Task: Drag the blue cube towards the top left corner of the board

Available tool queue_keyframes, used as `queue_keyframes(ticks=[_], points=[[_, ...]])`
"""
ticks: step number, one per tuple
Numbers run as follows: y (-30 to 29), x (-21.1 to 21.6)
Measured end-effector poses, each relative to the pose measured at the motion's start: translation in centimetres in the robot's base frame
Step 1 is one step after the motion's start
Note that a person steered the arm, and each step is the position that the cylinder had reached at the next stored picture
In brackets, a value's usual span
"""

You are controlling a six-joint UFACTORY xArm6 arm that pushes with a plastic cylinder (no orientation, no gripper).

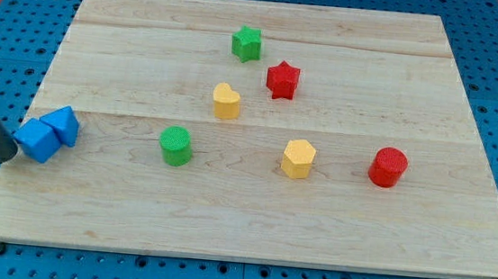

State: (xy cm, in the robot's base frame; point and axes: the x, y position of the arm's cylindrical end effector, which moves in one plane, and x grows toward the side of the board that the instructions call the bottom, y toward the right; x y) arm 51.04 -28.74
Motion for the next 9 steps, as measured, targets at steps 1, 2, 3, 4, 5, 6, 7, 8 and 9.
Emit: queue_keyframes(ticks=[1,2,3,4,5,6,7,8,9], points=[[2.1,-2.2],[2.7,-2.1],[2.8,-0.5],[4.4,1.0],[5.8,-1.6],[6.4,-6.0],[8.0,-8.7],[8.2,-14.4],[5.9,-20.1]])
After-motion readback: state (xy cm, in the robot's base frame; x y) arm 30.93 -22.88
